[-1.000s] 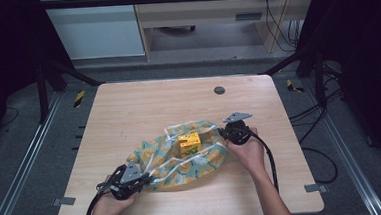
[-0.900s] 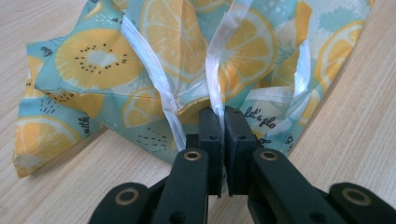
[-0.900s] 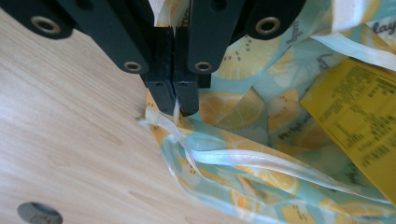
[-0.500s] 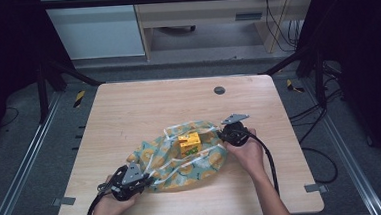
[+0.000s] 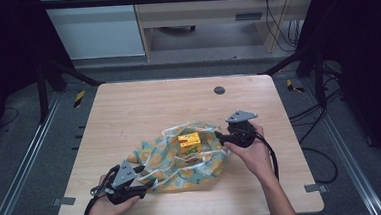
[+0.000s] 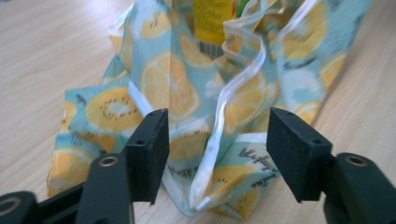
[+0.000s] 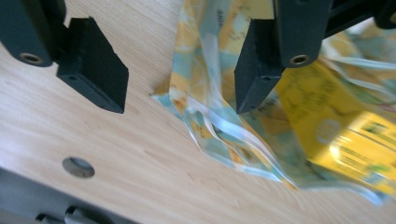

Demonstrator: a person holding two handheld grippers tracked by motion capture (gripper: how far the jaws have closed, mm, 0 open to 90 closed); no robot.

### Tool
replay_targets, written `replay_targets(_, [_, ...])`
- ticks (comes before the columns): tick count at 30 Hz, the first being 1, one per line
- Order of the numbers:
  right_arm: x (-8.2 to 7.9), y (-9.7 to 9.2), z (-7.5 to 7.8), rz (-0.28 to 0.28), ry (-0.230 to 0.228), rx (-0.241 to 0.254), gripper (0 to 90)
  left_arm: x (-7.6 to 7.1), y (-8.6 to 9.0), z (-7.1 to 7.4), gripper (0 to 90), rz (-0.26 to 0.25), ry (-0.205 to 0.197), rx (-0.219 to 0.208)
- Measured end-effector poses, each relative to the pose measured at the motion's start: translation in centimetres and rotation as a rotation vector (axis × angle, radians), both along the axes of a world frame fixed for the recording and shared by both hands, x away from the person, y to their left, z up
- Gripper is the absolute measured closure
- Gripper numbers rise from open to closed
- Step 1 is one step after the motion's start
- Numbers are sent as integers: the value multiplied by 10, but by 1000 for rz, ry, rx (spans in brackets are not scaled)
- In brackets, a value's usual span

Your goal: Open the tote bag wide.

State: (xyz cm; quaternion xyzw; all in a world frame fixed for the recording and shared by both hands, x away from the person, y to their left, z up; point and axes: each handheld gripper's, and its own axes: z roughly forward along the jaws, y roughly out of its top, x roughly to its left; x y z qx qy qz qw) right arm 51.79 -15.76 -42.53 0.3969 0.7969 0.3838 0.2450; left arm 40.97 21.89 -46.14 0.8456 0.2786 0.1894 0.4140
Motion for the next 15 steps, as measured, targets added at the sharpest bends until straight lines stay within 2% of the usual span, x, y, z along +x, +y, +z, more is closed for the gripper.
replay_targets(5, [-16,5,12,35,-17,4,321,-5,0,18,341,-14,-39,-32])
replay_targets(7, [-30,8,15,60,-12,-1,317,-2,-1,27,328,-16,-55,-28])
replay_targets(8, [-30,8,15,60,-12,-1,317,-2,-1,27,328,-16,-55,-28])
replay_targets(12, [-47,7,15,83,-10,1,326,13,-7,37,328,-3,-68,17])
replay_targets(15, [-61,9,10,101,14,6,321,34,-12,42,326,14,-64,35])
